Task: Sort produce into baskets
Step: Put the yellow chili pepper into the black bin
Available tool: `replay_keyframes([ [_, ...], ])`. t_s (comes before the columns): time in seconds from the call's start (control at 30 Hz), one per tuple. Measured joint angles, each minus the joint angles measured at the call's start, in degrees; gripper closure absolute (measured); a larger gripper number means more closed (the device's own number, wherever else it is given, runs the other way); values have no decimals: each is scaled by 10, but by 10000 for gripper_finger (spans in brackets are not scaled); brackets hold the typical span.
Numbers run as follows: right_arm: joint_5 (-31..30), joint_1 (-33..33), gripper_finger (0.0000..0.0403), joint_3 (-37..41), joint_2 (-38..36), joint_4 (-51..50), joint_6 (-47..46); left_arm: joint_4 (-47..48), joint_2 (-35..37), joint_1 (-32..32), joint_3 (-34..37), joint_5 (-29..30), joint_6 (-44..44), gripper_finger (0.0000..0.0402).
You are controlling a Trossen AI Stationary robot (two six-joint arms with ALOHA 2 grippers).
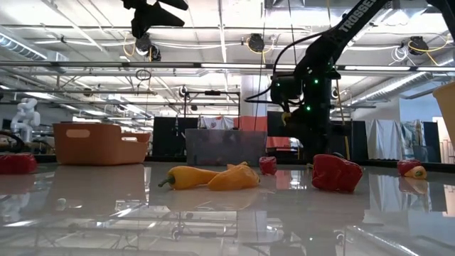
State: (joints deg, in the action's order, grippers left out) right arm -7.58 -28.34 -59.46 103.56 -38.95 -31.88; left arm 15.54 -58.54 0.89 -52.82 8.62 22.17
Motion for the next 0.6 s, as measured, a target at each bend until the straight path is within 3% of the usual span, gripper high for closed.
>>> replay_keyframes([
  [0.1, 0, 0, 396, 4, -20, 2, -2, 0, 0, -7, 0, 0, 0, 219],
  [0.37, 32, 10, 393, 4, -113, 24, -40, 17, 1, -18, 0, 0, 0, 219],
  [0.6, 64, 49, 394, 3, -175, 178, -87, 63, 1, -18, 0, 0, 2, 219],
])
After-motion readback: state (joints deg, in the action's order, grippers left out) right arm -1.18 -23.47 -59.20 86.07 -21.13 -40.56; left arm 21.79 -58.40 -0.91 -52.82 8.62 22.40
